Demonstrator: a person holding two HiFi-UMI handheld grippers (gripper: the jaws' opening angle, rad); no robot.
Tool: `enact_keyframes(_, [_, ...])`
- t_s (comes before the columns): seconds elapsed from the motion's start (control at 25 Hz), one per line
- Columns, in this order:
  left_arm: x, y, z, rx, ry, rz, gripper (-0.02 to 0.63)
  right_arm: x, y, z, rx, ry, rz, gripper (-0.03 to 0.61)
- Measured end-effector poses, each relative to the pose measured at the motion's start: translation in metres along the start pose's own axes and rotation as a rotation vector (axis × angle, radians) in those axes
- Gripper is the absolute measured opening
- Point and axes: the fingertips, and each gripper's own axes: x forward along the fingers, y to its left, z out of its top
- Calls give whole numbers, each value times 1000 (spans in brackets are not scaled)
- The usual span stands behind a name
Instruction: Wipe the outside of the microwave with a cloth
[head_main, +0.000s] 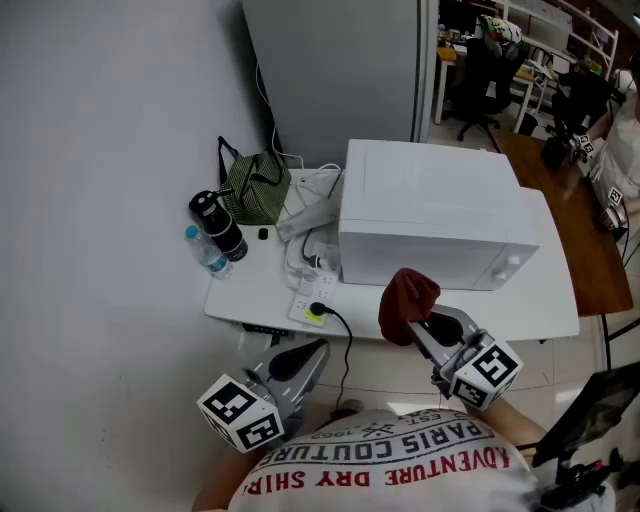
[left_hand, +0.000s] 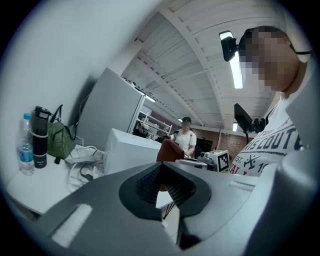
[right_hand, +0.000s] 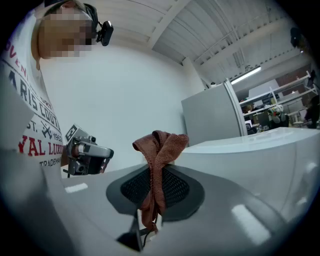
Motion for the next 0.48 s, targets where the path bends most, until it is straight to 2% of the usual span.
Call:
enact_keyframes(0.12, [-17, 29, -3, -26, -1, 53, 6, 39, -1, -6, -23, 24, 41, 43])
enact_keyframes(0.24, [-31, 53, -6, -54, 1, 99, 6, 77, -5, -11, -121, 57, 61, 44])
enact_keyframes(0.48, [-41, 80, -8, -78, 6, 141, 6, 128, -29, -19, -152, 69, 22, 43])
